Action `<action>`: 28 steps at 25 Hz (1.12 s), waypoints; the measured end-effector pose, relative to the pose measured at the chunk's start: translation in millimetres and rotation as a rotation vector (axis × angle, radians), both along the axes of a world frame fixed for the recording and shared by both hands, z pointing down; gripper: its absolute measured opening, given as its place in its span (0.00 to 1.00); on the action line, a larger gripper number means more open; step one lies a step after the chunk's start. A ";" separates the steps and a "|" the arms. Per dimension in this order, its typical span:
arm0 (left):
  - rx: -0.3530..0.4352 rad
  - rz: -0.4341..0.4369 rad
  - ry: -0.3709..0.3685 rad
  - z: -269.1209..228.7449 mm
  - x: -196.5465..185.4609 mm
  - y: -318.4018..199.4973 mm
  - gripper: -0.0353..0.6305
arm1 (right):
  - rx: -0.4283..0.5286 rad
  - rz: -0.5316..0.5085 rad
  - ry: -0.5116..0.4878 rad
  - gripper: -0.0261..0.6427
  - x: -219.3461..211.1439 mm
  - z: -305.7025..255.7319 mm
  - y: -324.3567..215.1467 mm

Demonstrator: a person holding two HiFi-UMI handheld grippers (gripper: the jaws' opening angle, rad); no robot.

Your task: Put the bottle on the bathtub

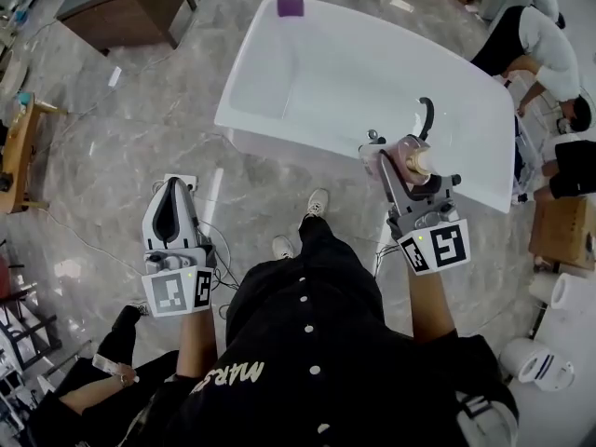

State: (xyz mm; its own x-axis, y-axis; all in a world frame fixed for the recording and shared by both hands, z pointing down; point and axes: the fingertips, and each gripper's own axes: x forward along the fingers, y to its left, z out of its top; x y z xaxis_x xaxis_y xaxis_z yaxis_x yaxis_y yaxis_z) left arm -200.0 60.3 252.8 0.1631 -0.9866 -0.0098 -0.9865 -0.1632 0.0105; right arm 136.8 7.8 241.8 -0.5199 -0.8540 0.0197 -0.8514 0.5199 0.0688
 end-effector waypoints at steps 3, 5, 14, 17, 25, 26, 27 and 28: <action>0.013 -0.004 -0.014 -8.0 8.3 -29.1 0.07 | 0.011 -0.023 0.000 0.36 2.8 -4.1 -31.0; 0.019 -0.006 -0.017 -11.8 11.1 -49.8 0.07 | 0.019 -0.043 0.002 0.36 1.3 -6.5 -51.8; 0.000 -0.042 -0.013 -8.9 42.8 -115.1 0.07 | 0.025 -0.124 0.020 0.36 12.8 -3.3 -126.0; -0.027 -0.050 -0.013 -2.8 52.2 -130.0 0.07 | 0.006 -0.154 0.019 0.36 9.3 6.3 -143.5; -0.062 -0.093 0.001 15.7 60.7 -149.3 0.07 | -0.071 -0.266 0.037 0.36 -21.0 53.2 -170.5; -0.089 -0.083 0.005 23.9 60.9 -152.9 0.07 | -0.080 -0.275 0.038 0.36 -26.9 61.0 -173.4; -0.109 -0.071 0.004 31.1 60.5 -156.0 0.07 | -0.092 -0.287 0.040 0.36 -33.8 69.9 -176.1; -0.125 -0.059 0.002 38.0 59.8 -159.2 0.07 | -0.105 -0.298 0.044 0.36 -41.1 79.5 -178.4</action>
State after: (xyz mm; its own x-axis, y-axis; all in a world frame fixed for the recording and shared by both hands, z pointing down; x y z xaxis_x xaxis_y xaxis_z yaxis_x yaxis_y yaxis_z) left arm -140.2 -98.9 290.8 0.1052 -0.9879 0.1139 -0.9943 -0.1025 0.0289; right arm 95.7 -170.6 321.3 -0.7437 -0.6562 0.1277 -0.6578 0.7524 0.0347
